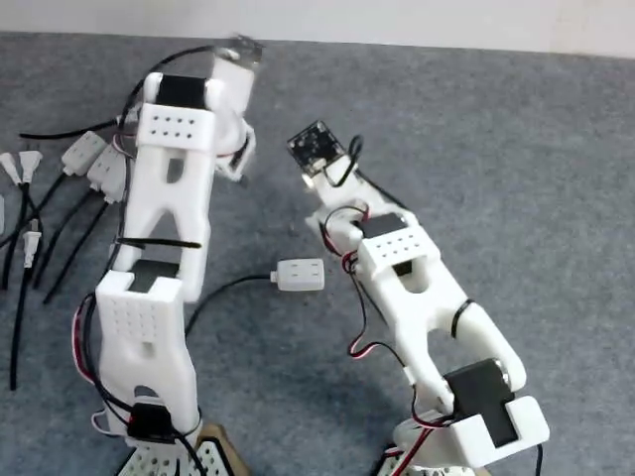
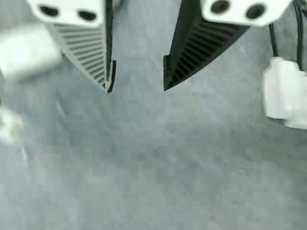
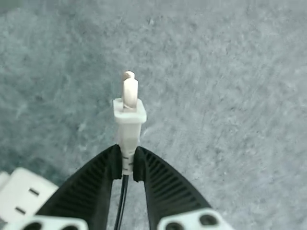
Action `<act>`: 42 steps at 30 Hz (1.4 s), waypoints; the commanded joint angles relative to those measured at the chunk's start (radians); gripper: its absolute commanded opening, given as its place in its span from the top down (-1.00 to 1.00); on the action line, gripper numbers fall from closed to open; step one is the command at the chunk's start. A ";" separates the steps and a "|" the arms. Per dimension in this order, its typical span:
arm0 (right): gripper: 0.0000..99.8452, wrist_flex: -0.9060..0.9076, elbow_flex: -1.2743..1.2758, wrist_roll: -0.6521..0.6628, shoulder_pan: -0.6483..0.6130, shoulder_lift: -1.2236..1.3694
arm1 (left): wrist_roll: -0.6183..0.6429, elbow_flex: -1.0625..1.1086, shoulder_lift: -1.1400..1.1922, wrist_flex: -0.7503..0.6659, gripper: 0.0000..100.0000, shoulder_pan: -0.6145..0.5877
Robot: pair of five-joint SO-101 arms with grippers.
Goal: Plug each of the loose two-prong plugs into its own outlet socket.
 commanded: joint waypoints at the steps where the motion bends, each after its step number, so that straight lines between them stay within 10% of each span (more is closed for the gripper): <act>1: 0.99 -0.035 -0.050 -0.015 0.019 -0.008 | 0.069 -0.024 -0.096 -0.109 0.63 -0.053; 19: 0.99 -0.028 -0.047 -0.017 -0.012 -0.002 | 0.100 0.410 -0.684 -0.173 0.63 0.065; 31: 0.99 -0.005 -0.047 -0.020 -0.025 -0.002 | 0.060 1.296 -1.110 -0.767 0.63 0.027; 42: 0.99 -0.002 0.004 -0.044 -0.104 -0.013 | 0.035 1.431 -0.969 -0.901 0.63 0.031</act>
